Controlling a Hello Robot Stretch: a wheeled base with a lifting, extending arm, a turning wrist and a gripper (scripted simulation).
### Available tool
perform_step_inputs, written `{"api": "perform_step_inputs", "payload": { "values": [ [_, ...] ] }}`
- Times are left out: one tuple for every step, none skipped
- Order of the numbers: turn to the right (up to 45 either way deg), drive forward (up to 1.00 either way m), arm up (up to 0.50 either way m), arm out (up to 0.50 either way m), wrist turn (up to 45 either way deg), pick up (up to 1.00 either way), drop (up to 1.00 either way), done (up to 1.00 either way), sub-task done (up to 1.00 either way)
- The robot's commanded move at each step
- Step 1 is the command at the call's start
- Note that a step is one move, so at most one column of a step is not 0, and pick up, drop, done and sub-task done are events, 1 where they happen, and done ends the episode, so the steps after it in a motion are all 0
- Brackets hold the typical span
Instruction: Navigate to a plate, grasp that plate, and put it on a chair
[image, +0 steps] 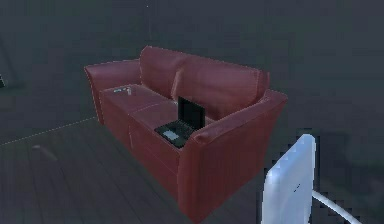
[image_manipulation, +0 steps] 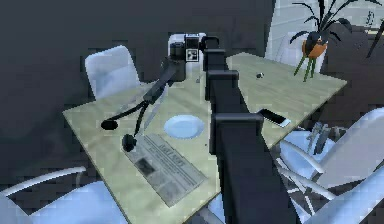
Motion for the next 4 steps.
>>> {"api": "perform_step_inputs", "payload": {
  "values": [
    [0.0,0.0,0.0,0.0,45.0,0.0,0.0,0.0,0.0],
    [0.0,0.0,0.0,0.0,45.0,0.0,0.0,0.0,0.0],
    [0.0,0.0,0.0,0.0,45.0,0.0,0.0,0.0,0.0],
    [0.0,0.0,0.0,0.0,6.0,0.0,0.0,0.0,0.0]
  ]
}}
